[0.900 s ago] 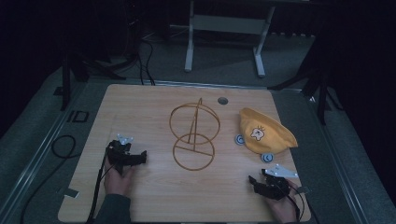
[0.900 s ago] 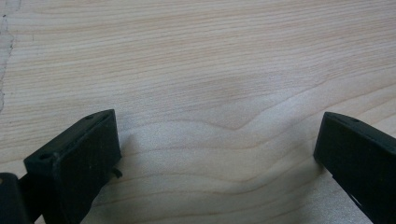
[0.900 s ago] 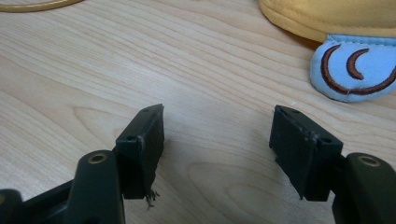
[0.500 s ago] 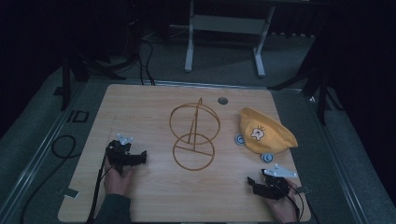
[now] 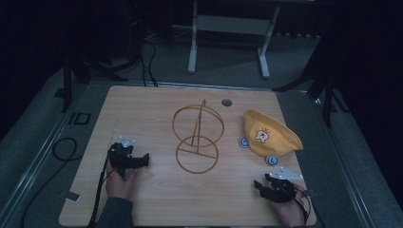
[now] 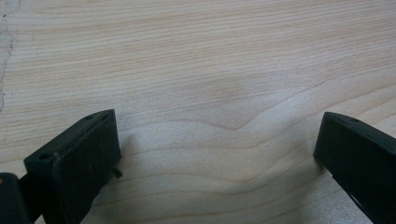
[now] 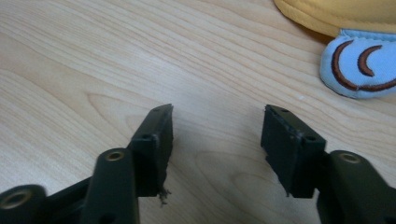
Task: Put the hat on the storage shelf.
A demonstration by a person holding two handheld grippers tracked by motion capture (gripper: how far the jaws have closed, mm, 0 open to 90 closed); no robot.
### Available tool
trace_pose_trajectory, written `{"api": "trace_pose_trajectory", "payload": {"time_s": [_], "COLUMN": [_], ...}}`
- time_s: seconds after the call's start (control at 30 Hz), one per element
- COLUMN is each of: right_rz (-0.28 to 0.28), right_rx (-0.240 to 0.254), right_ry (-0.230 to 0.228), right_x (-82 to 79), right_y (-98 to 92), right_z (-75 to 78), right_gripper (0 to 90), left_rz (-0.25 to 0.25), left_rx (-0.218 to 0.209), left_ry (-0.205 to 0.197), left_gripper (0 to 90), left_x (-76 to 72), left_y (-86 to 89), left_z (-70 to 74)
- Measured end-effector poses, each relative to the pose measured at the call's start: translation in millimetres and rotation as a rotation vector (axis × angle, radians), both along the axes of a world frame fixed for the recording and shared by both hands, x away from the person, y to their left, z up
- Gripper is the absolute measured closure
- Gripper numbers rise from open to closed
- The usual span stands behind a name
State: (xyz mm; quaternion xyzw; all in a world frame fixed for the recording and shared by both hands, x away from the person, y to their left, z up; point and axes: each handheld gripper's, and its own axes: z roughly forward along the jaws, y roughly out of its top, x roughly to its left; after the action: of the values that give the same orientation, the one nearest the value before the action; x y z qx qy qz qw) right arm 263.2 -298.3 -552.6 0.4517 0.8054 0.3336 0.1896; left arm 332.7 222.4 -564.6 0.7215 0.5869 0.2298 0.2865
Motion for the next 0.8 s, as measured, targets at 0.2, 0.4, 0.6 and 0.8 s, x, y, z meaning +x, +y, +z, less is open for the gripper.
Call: {"api": "trace_pose_trajectory", "payload": {"time_s": [0.2,0.4,0.6,0.8], "right_rz": [-0.018,-0.027,-0.053,-0.088], "right_rx": [-0.054,-0.065,-0.074,-0.068], "right_ry": [0.001,0.002,0.025,0.019], "right_x": [-1.8,-2.5,-0.8,1.1], "right_y": [-2.0,-7.6,-14.5,-20.3], "right_z": [4.0,8.1,9.1,10.7], "right_gripper": [47.2,49.5,49.6,49.2], "left_rz": [0.001,0.0,0.0,0.0], "left_rx": [-0.001,0.0,0.0,0.0], "left_ry": [-0.001,0.0,0.0,0.0], "left_gripper": [0.4,0.4,0.3,0.4], "left_x": [0.0,0.0,0.0,0.0], "left_y": [-0.1,0.0,0.0,0.0], "left_z": [0.0,0.0,0.0,0.0]}}
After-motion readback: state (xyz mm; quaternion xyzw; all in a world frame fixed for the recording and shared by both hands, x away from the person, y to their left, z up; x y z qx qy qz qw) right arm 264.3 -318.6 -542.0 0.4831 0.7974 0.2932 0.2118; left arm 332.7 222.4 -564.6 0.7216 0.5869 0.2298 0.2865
